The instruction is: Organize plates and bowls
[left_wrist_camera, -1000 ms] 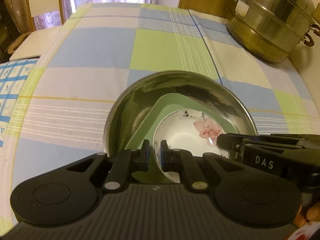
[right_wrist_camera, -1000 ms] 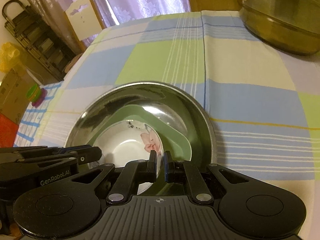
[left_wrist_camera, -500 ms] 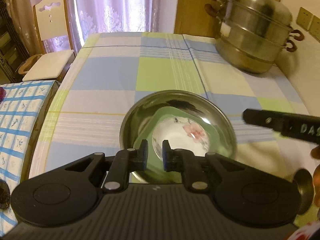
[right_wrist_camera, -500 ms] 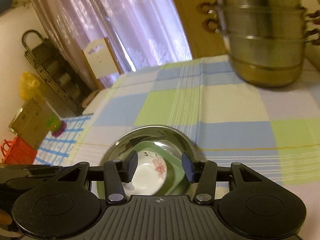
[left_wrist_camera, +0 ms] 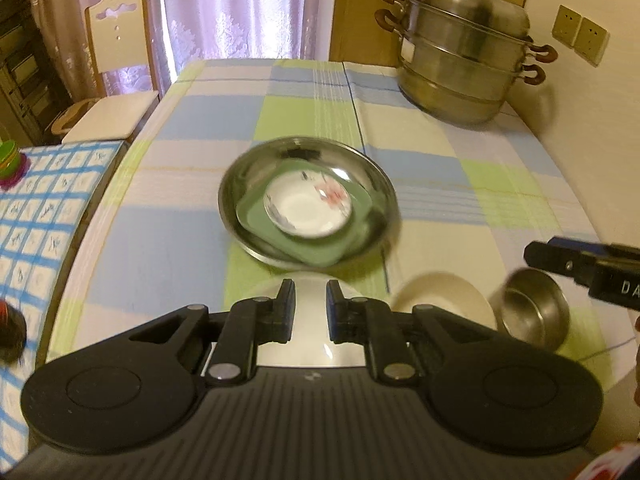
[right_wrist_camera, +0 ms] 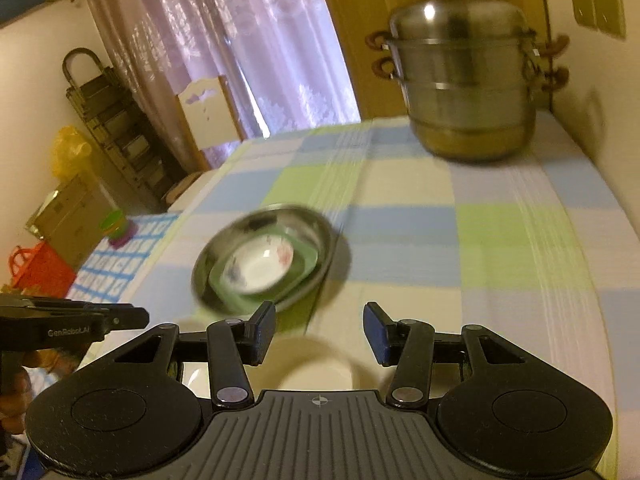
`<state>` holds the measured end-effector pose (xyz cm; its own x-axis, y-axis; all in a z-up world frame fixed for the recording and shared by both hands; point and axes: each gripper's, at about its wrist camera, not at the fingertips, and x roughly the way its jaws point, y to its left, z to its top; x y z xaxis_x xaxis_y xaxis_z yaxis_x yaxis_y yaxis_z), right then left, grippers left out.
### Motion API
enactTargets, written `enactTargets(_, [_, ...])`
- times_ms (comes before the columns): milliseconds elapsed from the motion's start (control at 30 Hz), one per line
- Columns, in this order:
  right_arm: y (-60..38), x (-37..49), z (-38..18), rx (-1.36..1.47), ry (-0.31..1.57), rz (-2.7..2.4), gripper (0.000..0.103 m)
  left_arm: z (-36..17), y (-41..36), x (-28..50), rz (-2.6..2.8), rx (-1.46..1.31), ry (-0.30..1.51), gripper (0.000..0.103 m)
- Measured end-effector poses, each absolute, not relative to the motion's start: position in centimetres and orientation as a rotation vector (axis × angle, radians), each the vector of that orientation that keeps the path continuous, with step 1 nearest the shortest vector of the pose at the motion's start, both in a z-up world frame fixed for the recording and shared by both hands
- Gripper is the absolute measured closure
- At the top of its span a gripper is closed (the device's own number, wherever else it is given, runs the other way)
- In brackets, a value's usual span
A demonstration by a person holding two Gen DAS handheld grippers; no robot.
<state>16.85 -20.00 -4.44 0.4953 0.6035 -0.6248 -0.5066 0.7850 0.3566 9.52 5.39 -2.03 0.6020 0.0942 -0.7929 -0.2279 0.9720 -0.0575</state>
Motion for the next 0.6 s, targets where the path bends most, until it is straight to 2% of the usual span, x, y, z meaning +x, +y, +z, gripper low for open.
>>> enactTargets(600, [-23.7,11.7,-5.2,0.112,0.959,0.646,0.054,-2.5,0.2,3.2,0.144,-0.154,0.954,0.089])
